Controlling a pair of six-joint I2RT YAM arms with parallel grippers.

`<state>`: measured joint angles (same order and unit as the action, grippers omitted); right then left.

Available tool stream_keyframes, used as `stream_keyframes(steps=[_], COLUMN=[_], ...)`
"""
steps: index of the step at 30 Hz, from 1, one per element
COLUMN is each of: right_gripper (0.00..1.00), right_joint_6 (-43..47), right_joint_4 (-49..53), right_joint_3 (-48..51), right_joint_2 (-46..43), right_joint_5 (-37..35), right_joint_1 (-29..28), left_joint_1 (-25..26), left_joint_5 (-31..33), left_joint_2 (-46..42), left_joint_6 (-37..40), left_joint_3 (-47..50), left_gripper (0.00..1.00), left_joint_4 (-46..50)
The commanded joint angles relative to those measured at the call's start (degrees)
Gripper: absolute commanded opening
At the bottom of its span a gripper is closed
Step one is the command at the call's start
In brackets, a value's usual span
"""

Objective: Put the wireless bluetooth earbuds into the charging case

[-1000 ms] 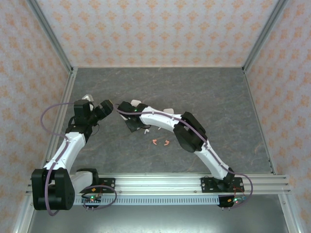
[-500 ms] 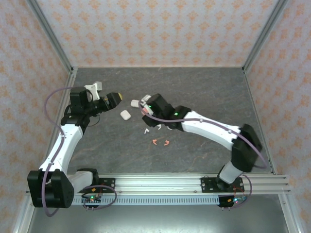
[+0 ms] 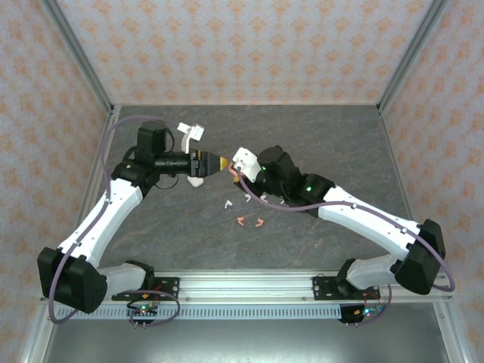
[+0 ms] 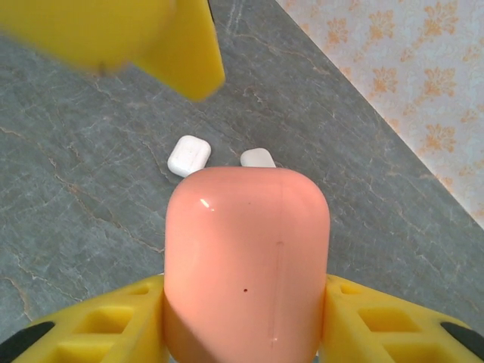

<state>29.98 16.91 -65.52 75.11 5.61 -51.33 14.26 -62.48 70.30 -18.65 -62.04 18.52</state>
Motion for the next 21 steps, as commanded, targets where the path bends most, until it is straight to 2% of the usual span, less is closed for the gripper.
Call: stream_keyframes(steps=[1,7,16,21], right_gripper=[0.47,0.47,0.47,0.48], right_joint_6=[2.4,2.1,1.4,1.3], right_joint_4=[-0.6,-1.2,-1.3,-0.7], right_joint_3=[-0.8,-1.2,-2.1,-2.2], right_joint_2=[-1.3,-1.3,-1.3,-1.2], right_joint_5=[0.9,2.8,4.8,4.4], right_joint_1=[0.1,0.1,0.1,0.1], left_joint_1=[1.8,3.9,5.6,5.8], left_joint_5=[-1.8,-1.2,-0.8,-0.7], left_joint_2=[1.1,2.0,3.6,3.8], left_joint_6=[2.7,2.4,2.2,2.3], left_joint_3=[-1.9,-1.9,-2.1,-2.3], left_gripper=[0.73,0.68,0.54,0.39], left_joint_4=[2.1,0.7,-0.6,-0.9])
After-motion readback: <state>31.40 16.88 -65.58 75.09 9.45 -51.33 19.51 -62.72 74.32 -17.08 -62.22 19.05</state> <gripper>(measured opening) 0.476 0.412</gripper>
